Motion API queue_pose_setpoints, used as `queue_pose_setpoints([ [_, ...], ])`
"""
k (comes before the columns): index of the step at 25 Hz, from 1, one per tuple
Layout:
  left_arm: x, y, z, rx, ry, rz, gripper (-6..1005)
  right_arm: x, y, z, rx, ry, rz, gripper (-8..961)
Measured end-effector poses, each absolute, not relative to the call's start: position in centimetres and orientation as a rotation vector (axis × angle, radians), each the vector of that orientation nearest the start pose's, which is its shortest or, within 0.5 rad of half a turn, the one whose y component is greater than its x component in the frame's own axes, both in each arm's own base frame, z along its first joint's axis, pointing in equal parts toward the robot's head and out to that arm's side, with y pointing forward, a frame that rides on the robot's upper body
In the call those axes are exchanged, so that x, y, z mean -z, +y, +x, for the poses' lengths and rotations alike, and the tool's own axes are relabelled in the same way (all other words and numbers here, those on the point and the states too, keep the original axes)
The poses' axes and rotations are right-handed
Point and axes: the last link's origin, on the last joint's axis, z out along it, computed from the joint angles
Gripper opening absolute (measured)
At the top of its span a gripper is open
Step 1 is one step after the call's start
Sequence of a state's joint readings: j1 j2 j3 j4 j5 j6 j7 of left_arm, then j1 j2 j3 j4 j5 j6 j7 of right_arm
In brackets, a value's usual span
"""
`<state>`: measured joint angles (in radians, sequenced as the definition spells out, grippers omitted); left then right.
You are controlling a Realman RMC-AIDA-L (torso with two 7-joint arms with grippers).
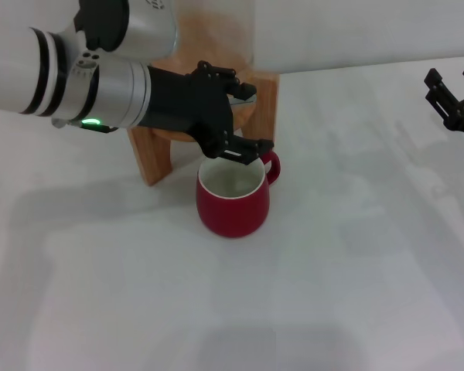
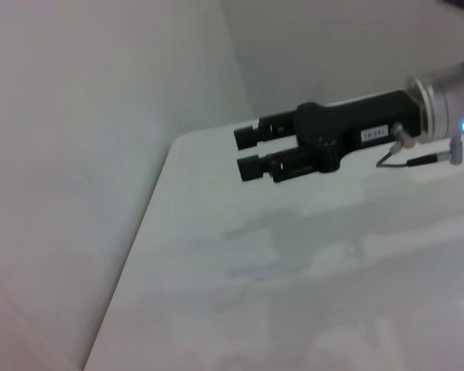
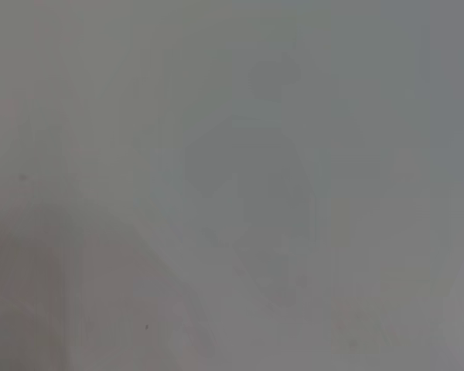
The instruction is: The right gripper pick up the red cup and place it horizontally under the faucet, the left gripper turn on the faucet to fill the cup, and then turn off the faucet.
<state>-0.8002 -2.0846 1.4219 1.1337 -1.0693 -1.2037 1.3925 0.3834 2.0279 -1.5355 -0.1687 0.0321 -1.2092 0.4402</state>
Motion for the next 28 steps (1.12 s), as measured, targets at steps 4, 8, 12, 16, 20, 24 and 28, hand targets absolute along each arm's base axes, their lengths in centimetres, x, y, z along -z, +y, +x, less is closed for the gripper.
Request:
queue_pose_setpoints([
  [4, 4.0, 38.7, -6.7, 0.18, 0.235, -2.867, 815, -3.4, 33.0, 34.8, -0.834, 0.592, -1.555, 682],
  [8, 3.5, 37.5, -7.1, 0.252, 0.229, -2.843, 815, -3.4, 32.9, 34.9, -0.832, 0.594, -1.554, 682],
  [12, 2.4, 36.3, -8.2, 0.39, 0.173, -2.783, 815, -3.4, 32.8, 34.8, -0.838, 0.594, -1.555, 683],
  [16, 1.1, 35.4, -9.8, 0.552, 0.093, -2.672, 816, -3.3, 32.9, 34.8, -0.836, 0.598, -1.561, 683],
  [20, 0.0, 34.8, -11.5, 0.673, 0.015, -2.57, 816, -3.2, 33.0, 34.6, -0.833, 0.591, -1.57, 683],
  [24, -0.6, 34.0, -13.1, 0.781, -0.056, -2.45, 816, -3.1, 33.0, 34.6, -0.831, 0.59, -1.572, 682],
  [28, -0.7, 33.1, -14.0, 0.86, -0.12, -2.343, 816, -3.1, 33.0, 34.7, -0.828, 0.59, -1.573, 683],
])
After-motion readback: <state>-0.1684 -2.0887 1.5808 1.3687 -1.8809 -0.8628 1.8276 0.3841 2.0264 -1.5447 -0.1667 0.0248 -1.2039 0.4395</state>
